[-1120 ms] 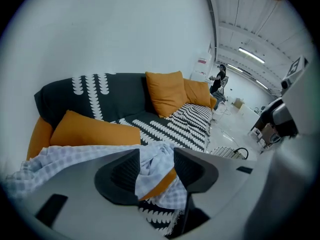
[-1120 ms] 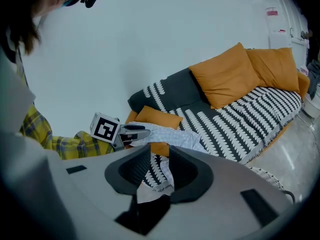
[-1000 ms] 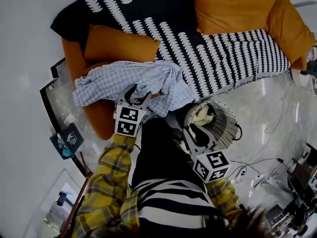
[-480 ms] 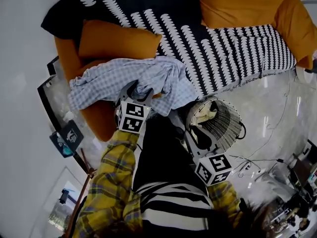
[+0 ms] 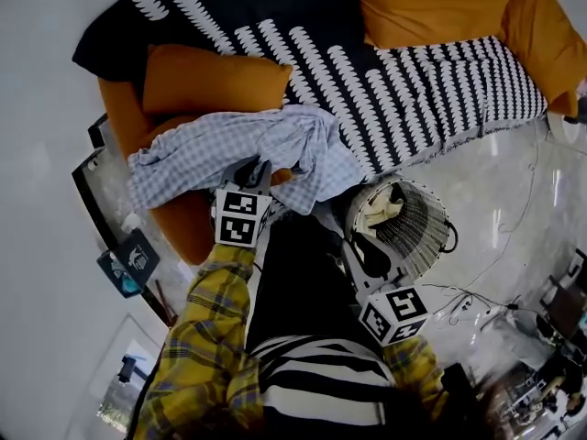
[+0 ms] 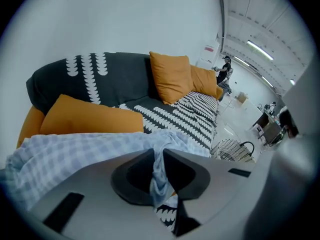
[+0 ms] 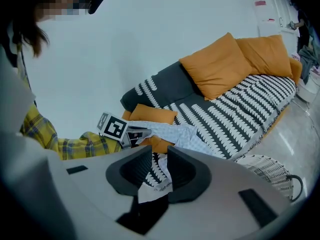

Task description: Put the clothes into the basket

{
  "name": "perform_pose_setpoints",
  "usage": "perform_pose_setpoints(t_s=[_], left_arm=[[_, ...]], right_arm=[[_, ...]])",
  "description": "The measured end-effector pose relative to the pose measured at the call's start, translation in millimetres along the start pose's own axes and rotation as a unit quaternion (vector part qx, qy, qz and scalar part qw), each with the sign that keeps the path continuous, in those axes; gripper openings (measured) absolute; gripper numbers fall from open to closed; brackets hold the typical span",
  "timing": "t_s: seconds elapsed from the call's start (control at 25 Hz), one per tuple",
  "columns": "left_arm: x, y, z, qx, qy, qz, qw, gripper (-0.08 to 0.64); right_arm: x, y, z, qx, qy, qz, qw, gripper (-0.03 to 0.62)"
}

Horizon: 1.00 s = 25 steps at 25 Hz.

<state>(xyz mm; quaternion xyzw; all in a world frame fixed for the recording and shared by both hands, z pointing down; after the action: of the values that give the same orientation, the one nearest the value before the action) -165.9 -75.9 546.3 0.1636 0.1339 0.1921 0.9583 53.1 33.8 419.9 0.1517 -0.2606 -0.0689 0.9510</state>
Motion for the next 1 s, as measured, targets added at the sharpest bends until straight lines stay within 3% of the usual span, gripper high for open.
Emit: perform_pose_setpoints(t_s=[0.2,0.48,0.76,1.0], left_arm=[[16.0,-6.0,-25.5,0.042,-0.003,-0.011,0.9990,0.048],[35.5,-47.2,-83.4,0.146,0.005,0.003,0.9892,0.046],[94.6,-67.0,-121.4,0.188,0.048,0.027,0.9806,0.046],[168.8,-69.2,-146.4,0.204,0.107,0.070,0.9706,0.046]], right_arm=[[5.5,2.3,-18.9,0.011,0.002,0.005,1.000,0.107],[4.3,7.7,-35.9,0.060,0.005,0.015,0.998,0.107],[15.9,25.9,-70.8,0.108,0.016,0.031,0.994,0.106],[33.9,50.5,-107.9,0.147,0.034,0.059,0.987,0.106]])
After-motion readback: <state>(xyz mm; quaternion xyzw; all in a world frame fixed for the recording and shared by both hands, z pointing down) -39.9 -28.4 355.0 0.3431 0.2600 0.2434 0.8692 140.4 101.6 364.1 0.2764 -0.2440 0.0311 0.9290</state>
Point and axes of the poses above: the fingertips, and each gripper's own axes: z forward along the fingers, x to its right, y out of its underside, the point moved 6 cm from there along -z, backward along the fingers, and after that the axes turned 11 degrees about -x, right-handed, at the moved point
